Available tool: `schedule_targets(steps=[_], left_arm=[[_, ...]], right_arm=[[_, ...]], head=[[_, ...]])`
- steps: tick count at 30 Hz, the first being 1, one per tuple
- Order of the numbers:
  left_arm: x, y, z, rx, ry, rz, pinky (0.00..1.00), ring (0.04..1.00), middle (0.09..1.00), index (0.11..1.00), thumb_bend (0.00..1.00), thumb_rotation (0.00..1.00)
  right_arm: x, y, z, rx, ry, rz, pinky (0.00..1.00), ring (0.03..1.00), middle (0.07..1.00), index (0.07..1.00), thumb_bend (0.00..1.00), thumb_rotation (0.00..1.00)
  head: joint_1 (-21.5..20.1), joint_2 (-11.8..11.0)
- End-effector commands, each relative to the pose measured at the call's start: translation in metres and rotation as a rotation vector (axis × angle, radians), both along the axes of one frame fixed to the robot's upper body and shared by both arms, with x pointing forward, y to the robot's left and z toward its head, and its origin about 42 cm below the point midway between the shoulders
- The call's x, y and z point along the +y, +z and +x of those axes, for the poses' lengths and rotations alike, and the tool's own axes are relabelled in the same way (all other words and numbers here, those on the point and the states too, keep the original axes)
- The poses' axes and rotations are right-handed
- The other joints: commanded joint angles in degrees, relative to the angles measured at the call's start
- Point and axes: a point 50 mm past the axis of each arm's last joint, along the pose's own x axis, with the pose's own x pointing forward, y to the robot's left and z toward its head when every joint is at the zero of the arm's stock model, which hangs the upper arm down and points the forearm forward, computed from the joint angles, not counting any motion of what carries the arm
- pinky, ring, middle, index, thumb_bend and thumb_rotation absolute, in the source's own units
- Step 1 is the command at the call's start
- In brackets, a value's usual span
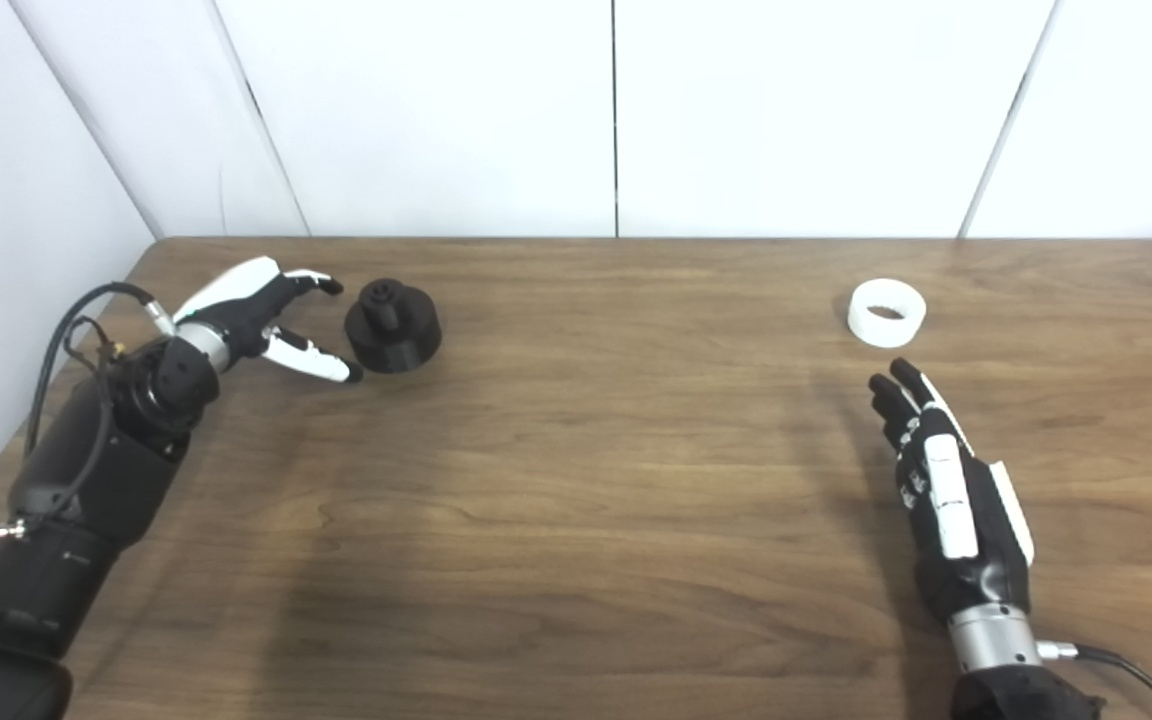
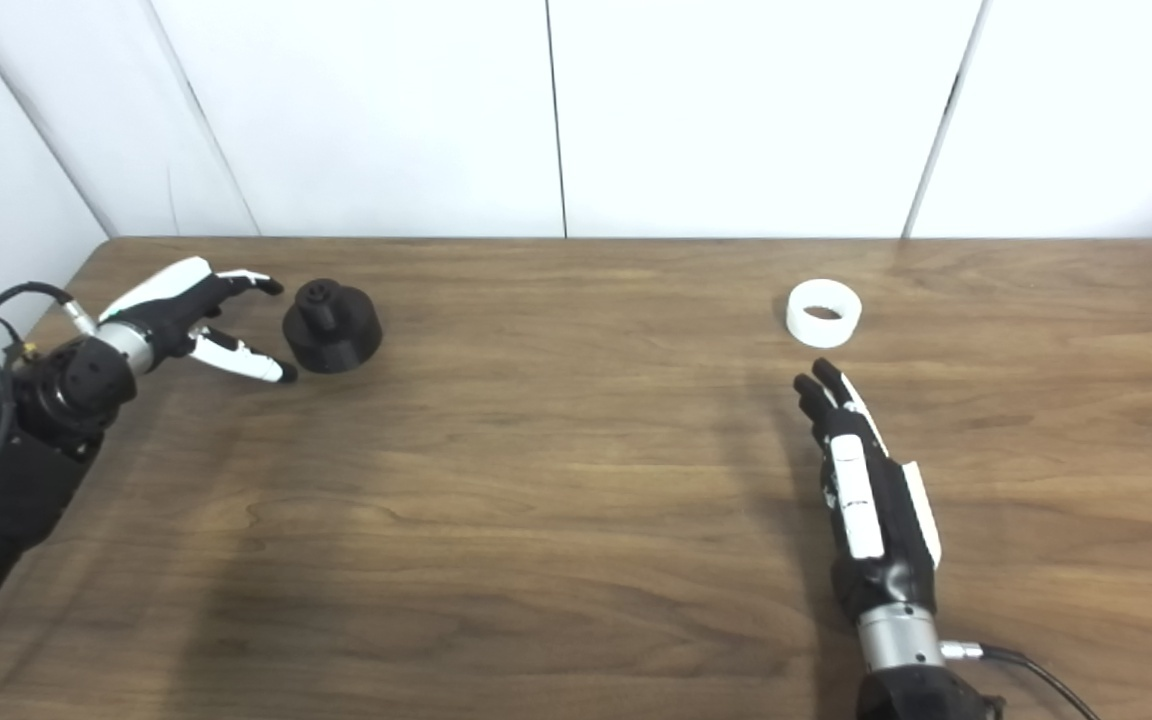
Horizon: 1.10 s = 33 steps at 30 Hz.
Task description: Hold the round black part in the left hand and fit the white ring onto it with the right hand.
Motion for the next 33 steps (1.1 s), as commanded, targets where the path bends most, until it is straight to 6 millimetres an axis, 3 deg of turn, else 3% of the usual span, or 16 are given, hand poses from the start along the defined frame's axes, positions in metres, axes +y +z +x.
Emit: schedule_targets(steps=[1,33], left_arm=[[0.001,0.039,0.016,-0.100,-0.010,0.027,0.87,1.000,0.980,0.882,0.95,0.30],[-0.019,0.033,0.025,-0.094,-0.048,0.023,0.92,1.000,0.975,0.877,0.95,0.29]], right_arm=[[-0.003,-0.008,-0.018,-0.002,-0.010,0.004,1.00,0.948,0.902,0.924,0.54,0.91],[-0.003,-0.008,-0.025,0.009,-0.031,-0.021,1.00,0.944,0.891,0.904,0.56,0.91]], head=[[-0.04,0.01],[-1.60,0.04]])
